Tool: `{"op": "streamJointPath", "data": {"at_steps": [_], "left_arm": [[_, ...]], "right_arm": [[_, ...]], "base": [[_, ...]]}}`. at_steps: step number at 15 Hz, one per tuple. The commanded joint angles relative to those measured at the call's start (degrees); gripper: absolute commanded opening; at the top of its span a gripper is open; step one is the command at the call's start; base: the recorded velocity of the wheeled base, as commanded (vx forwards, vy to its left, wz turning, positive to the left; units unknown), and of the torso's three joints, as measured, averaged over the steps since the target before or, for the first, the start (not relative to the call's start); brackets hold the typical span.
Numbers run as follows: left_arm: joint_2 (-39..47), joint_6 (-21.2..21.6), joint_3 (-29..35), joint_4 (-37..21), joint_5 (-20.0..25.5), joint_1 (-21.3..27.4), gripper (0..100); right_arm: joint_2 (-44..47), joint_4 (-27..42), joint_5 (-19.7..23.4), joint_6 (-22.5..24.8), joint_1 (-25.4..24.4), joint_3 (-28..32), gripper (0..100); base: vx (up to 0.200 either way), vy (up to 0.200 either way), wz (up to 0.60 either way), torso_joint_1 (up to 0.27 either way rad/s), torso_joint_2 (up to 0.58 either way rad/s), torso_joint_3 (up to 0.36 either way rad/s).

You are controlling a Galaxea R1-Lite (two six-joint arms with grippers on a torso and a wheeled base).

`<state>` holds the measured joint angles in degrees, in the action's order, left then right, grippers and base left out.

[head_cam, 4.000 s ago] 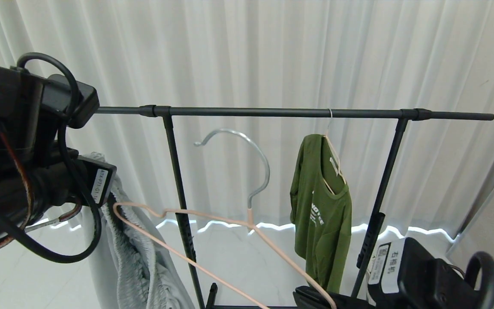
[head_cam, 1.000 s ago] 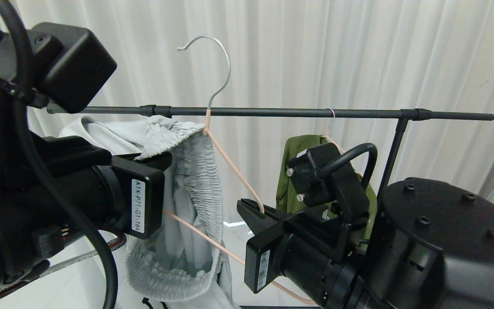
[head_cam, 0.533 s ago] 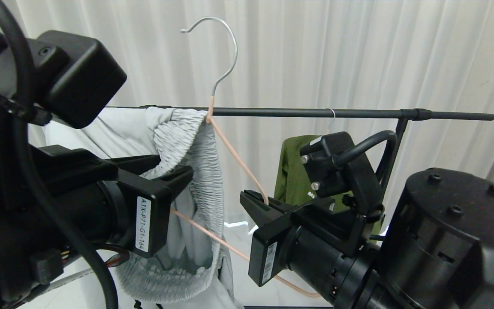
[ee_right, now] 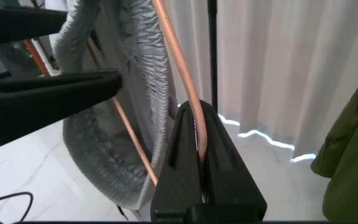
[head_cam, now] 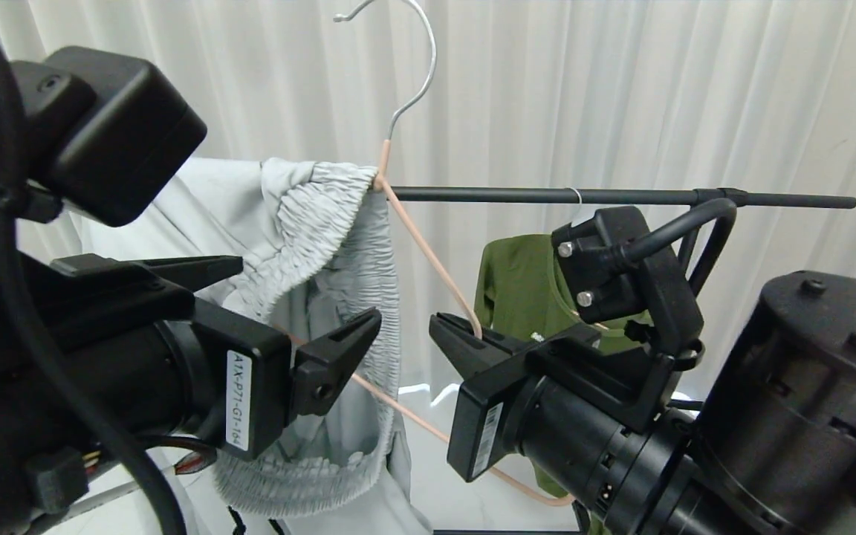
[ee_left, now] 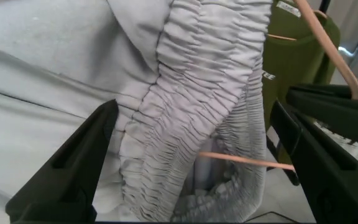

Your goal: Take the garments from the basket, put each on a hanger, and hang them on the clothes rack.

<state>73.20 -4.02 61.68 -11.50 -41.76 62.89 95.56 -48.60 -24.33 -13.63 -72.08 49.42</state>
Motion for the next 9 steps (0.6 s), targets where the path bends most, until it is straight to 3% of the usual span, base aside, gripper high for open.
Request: {"op": "streamJointPath", "data": {"at_steps": [1,4,6,7,9], "left_arm": [[-3.0,0.4,-1.9,-0.1,0.0,0.9,100],[-9.0,5.3,-5.3,-0.1,0.7,1.1,100],[-12.5,10.8,-5.8,-0.1,3.5,1.2,100],[-15.0,17.2,-5.4,0.0,7.0,0.9,100],[-15.4,20.3,-5.0,0.0,9.9,0.4,100]], "right_arm": [[-0.6,0.0,-0.1,0.0,0.5,-0.4,0],[-1.7,0.0,0.2,0.4,1.7,-2.6,0],[-3.0,0.0,0.3,0.5,1.7,-4.4,0],[-4.8,0.0,0.3,1.5,1.7,-7.1,0],[-7.3,0.0,0.3,1.7,1.4,-10.3,0]], "base": [[0.000,0.000,0.00,0.000,0.00,0.000],[0.000,0.000,0.00,0.000,0.00,0.000],[0.000,0.000,0.00,0.000,0.00,0.000],[0.000,0.000,0.00,0.000,0.00,0.000],[0.000,0.000,0.00,0.000,0.00,0.000]]}}
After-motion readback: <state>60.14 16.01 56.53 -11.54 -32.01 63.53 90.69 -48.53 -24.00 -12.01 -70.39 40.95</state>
